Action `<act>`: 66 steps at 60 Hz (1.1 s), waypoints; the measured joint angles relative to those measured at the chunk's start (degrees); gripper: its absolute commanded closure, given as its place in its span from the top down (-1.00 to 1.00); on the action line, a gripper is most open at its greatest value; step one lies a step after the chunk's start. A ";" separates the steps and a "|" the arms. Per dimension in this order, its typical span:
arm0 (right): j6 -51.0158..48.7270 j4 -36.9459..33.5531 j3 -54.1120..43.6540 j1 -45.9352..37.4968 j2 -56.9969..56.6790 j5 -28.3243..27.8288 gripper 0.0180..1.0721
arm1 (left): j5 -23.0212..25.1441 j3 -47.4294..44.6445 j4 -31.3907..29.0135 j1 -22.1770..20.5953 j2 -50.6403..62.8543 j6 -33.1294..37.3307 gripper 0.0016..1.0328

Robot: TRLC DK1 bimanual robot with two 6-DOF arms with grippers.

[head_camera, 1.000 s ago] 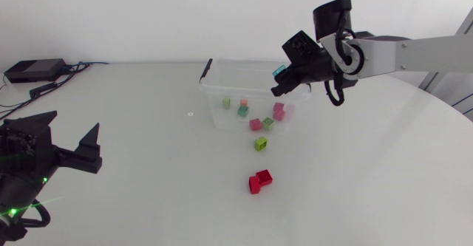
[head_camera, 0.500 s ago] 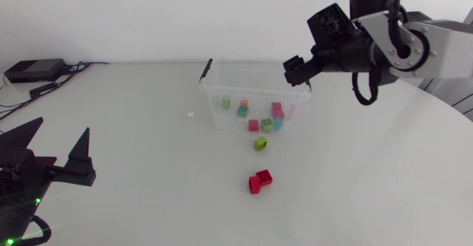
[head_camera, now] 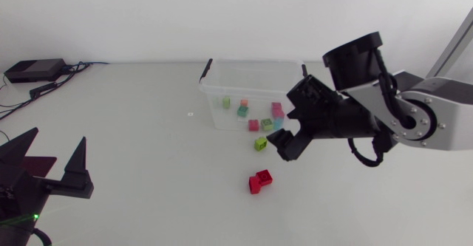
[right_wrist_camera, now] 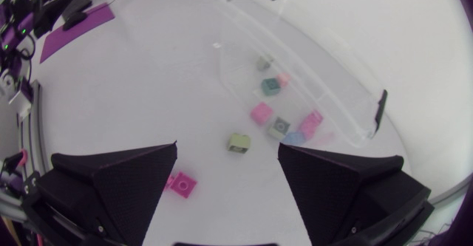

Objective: Pick up the duplo bricks and place them in the container

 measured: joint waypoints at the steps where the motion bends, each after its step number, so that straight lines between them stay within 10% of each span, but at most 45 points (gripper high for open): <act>1: -0.55 -0.22 -0.20 0.46 0.00 -0.07 0.90 | 0.00 -0.09 -0.09 0.00 -0.20 -0.17 0.90; 66: -39.87 -19.06 14.84 4.50 31.12 6.54 0.90 | 0.00 -0.28 -3.04 2.19 -0.52 -9.99 0.90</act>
